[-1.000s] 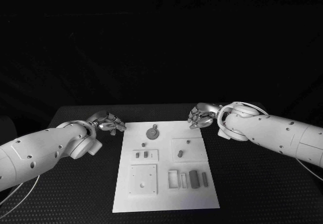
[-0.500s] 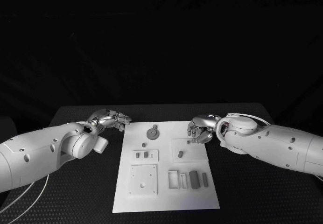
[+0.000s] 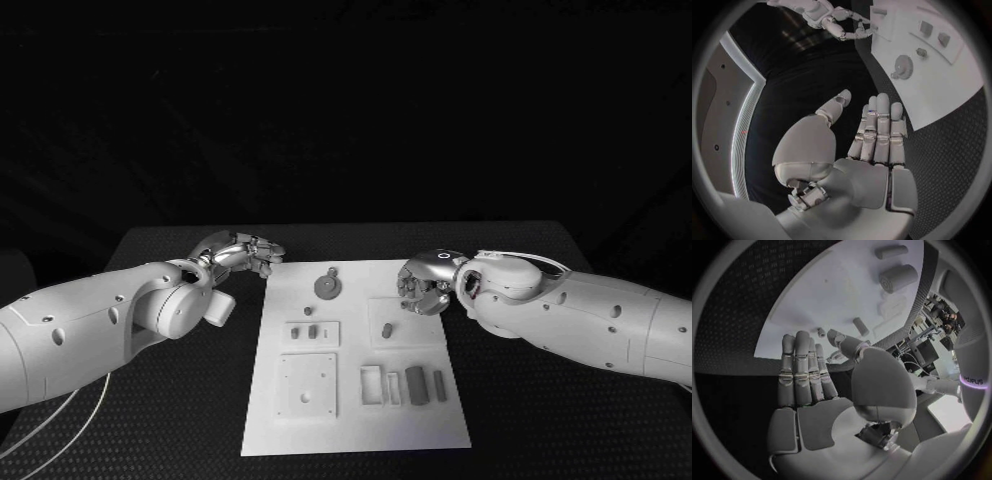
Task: Assemble the parts on the task board
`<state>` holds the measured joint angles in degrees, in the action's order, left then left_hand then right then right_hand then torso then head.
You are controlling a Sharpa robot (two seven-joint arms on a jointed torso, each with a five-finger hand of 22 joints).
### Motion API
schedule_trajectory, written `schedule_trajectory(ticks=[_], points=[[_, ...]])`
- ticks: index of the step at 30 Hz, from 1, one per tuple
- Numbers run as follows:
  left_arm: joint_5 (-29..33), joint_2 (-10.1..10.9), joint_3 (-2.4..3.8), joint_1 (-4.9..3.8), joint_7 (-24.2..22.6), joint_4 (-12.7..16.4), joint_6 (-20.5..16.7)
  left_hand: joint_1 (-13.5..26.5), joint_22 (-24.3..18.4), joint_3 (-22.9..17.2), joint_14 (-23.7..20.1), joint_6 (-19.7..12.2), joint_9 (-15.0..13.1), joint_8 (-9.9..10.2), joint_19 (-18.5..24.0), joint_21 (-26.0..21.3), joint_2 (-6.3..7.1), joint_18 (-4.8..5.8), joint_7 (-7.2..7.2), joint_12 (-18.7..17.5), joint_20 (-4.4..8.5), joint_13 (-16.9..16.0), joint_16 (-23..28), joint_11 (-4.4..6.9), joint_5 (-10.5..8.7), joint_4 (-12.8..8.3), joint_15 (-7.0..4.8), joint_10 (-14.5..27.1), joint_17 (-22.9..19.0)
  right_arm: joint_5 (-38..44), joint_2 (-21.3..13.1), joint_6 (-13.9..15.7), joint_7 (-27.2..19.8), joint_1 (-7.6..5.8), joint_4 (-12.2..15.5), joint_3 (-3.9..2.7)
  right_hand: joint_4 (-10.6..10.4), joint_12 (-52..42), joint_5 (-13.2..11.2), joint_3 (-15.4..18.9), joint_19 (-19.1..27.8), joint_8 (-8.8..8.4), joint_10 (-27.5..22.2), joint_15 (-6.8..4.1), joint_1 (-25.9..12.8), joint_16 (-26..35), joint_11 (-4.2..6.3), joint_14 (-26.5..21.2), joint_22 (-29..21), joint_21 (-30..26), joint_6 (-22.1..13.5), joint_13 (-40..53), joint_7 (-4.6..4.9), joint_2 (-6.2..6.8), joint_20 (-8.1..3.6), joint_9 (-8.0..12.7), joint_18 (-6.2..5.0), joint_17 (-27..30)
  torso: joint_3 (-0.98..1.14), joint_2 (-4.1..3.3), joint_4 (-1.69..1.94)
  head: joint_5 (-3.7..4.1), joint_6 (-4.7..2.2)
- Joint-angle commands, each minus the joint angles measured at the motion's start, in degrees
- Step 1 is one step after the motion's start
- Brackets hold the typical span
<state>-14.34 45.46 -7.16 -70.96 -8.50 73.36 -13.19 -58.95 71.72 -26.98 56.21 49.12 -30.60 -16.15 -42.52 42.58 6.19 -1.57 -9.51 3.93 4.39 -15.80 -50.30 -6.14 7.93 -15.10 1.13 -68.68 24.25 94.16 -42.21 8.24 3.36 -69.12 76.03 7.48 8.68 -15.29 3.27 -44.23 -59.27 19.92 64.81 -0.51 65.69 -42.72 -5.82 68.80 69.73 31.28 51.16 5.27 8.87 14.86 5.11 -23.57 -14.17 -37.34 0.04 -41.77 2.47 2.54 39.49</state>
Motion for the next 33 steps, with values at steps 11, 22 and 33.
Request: schedule_trajectory(ticks=[11, 22, 33], points=[[0.8, -0.2, 0.04, -0.24, -1.2, 0.2, 0.1, 0.6, 0.0, 0.5, 0.9, -0.7, 0.1, 0.0, -0.9, -0.3, -0.13, -0.98, -0.68, 0.1, 0.26, 0.1, 0.4, -0.37, -0.22, 0.1, -0.14, 0.3, 0.3, 3.9, 2.4, 1.7, 1.3, 0.99, -1.4, 1.49, -1.0, 1.5, -0.5, -1.8, -1.1, 0.81, 1.3, -0.17, 0.2, 0.4, 0.21, 1.0, 0.4, 0.5, 1.3, 0.3, -0.51, 0.53, -0.35, -0.2, -0.83, -1.0, 0.15, -0.04, 0.09, -0.18, 0.66], [0.8, -0.2, 0.04, -0.24, -1.0, 0.3, 0.1, 0.6, 0.0, 0.5, 1.0, -1.0, 0.2, 0.1, -1.1, -0.4, -0.19, -1.01, -0.83, 0.1, 0.28, 0.1, 0.6, -0.41, -0.21, 0.1, -0.15, 0.5, 0.4, 6.0, 2.8, 1.2, 1.6, 1.29, -1.7, 1.71, -0.9, 1.5, -0.5, -3.4, -2.3, 2.19, 3.9, -0.93, 1.2, -0.2, 1.03, 2.2, 1.2, 1.4, 3.6, 1.0, -1.32, -0.18, -1.01, -0.9, -0.83, -2.4, 0.14, 0.01, 0.00, -0.31, 0.96], [0.8, -0.1, 0.04, -0.24, -0.7, 0.2, 0.3, 0.5, 0.1, 0.6, 1.4, -1.3, 0.2, 0.1, -1.6, -0.3, -0.24, -1.15, -0.95, 0.1, 0.38, 0.1, 0.6, -0.43, -0.18, 0.0, -0.23, 0.6, 0.7, 10.9, 2.9, 0.2, 3.7, 1.81, -1.3, 2.91, 1.1, 1.4, -0.5, -4.8, -4.0, 3.26, 6.8, -2.00, 2.6, -1.5, 2.09, 3.5, 2.7, 3.3, 6.2, 2.0, -2.23, -0.53, -2.08, -1.5, -0.83, -4.7, 0.16, 0.02, 0.00, -0.23, 1.38]])
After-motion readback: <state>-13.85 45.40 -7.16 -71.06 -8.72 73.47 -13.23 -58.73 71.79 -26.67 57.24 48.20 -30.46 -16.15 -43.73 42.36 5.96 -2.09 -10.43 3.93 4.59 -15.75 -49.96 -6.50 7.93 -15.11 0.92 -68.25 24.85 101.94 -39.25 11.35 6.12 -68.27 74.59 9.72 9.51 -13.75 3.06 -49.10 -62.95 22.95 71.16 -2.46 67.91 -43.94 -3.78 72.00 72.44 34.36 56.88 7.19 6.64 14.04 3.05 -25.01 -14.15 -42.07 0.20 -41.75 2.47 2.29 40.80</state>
